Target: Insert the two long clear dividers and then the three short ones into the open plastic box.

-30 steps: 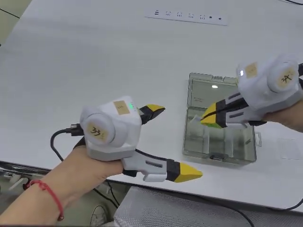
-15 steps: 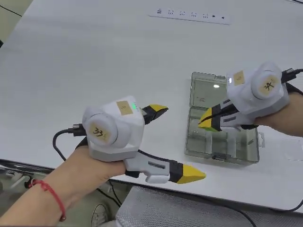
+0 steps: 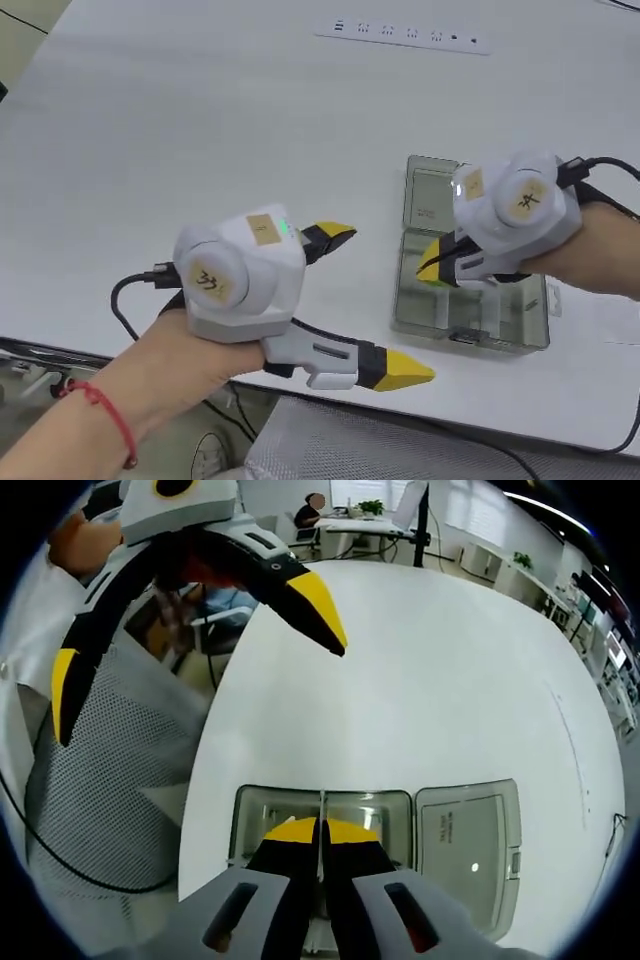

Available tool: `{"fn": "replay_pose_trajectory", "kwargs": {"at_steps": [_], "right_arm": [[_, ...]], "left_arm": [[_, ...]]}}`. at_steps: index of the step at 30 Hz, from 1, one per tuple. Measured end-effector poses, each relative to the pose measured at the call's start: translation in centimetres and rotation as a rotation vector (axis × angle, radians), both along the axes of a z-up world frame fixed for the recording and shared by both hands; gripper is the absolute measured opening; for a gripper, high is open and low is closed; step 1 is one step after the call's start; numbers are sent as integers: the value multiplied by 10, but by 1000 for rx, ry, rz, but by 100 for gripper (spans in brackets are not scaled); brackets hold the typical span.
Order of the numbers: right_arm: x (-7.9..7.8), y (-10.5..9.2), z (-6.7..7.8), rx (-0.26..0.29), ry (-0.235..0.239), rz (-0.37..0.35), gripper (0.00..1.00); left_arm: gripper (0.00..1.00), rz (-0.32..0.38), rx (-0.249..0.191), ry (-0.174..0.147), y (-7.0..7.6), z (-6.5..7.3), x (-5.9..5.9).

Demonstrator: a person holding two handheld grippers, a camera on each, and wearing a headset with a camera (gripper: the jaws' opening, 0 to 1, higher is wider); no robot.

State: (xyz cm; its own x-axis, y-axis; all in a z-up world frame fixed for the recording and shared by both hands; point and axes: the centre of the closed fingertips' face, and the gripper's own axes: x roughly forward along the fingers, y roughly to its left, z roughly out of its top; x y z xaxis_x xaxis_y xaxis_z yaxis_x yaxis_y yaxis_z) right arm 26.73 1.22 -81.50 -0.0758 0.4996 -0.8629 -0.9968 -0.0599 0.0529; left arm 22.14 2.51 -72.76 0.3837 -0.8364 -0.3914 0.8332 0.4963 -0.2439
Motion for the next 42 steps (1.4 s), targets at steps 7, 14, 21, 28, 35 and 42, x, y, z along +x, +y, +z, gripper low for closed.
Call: {"fn": "replay_pose_trajectory", "kwargs": {"at_steps": [7, 14, 21, 28, 35, 42], "right_arm": [[-3, -1, -1, -39, -20, 11, 2], [-3, -2, 0, -13, -12, -25, 3], [9, -1, 19, 90, 7, -126, 9], [18, -10, 61, 279, 88, -267, 15], [19, -41, 96, 357, 86, -340, 22], [23, -82, 107, 345, 41, -382, 29]], "left_arm": [[100, 2, -2, -2, 1, 1, 0], [100, -2, 5, -4, 1, 1, 0], [100, -5, 13, -9, 2, 3, -1], [100, -8, 18, -18, 1, 6, -1], [100, -12, 21, -24, -1, 10, -5], [100, -15, 20, -29, -1, 13, -7]]}}
